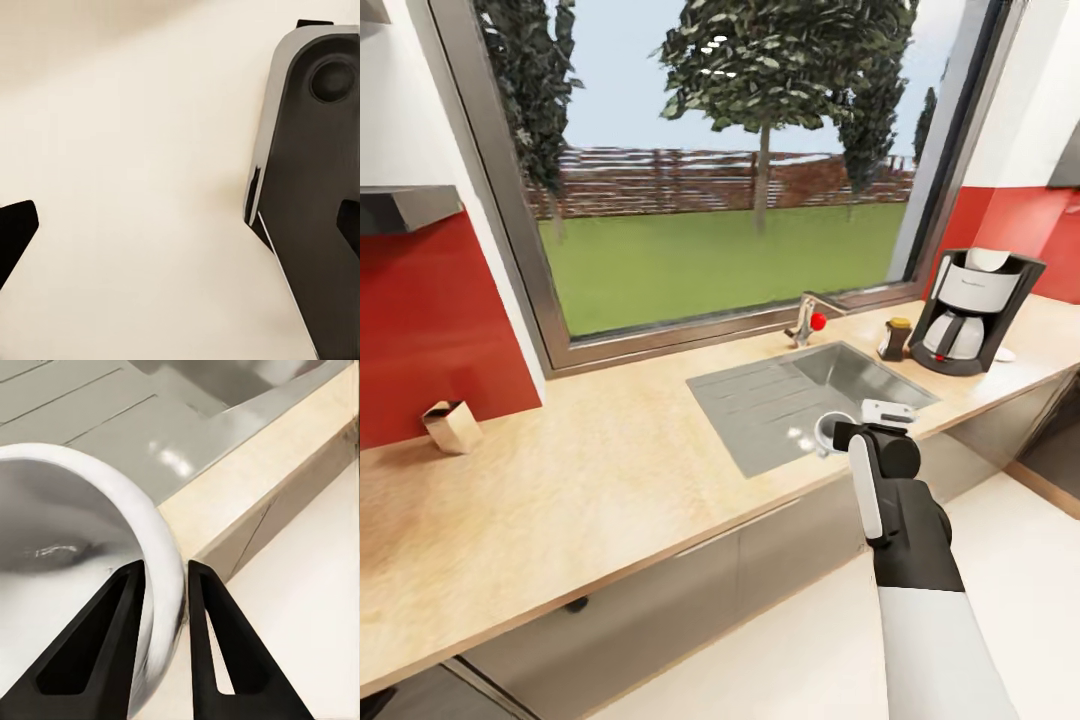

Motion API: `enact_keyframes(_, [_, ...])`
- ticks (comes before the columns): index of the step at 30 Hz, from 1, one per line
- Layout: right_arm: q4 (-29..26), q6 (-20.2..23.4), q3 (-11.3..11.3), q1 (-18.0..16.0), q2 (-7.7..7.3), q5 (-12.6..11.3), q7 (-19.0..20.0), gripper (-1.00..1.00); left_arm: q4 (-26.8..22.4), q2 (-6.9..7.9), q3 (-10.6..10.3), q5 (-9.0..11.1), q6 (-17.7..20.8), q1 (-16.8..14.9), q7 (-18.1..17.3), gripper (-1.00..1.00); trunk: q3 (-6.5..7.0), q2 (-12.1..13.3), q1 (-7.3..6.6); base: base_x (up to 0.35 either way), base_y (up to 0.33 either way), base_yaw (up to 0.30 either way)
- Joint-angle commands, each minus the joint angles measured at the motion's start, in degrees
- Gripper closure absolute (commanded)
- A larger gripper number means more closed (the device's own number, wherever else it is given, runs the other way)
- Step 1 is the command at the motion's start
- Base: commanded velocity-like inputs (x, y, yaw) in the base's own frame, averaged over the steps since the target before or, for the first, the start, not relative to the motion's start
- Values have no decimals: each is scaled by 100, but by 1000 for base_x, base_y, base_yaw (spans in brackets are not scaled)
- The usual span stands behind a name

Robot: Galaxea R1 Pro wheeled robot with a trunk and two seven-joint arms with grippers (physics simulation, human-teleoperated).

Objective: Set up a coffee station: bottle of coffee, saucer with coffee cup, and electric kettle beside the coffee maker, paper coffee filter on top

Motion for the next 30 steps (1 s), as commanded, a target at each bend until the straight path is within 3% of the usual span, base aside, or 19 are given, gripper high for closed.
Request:
enact_keyframes(1, [-5,20,-5,-8,5,-15,-10,100,8,0,-49,58,-17,-2,15,-100,-12,-12,3,0,0,-299])
enact_keyframes(16, [-1,20,-7,-9,-3,-15,-10,100,22,-11,-49,63,-15,-2,12,-100,-12,-12,3,0,-16,-299])
enact_keyframes(30, [3,22,-5,-7,-7,-6,-10,100,22,-4,-40,84,-24,-2,12,-100,-12,-12,3,21,-209,-299])
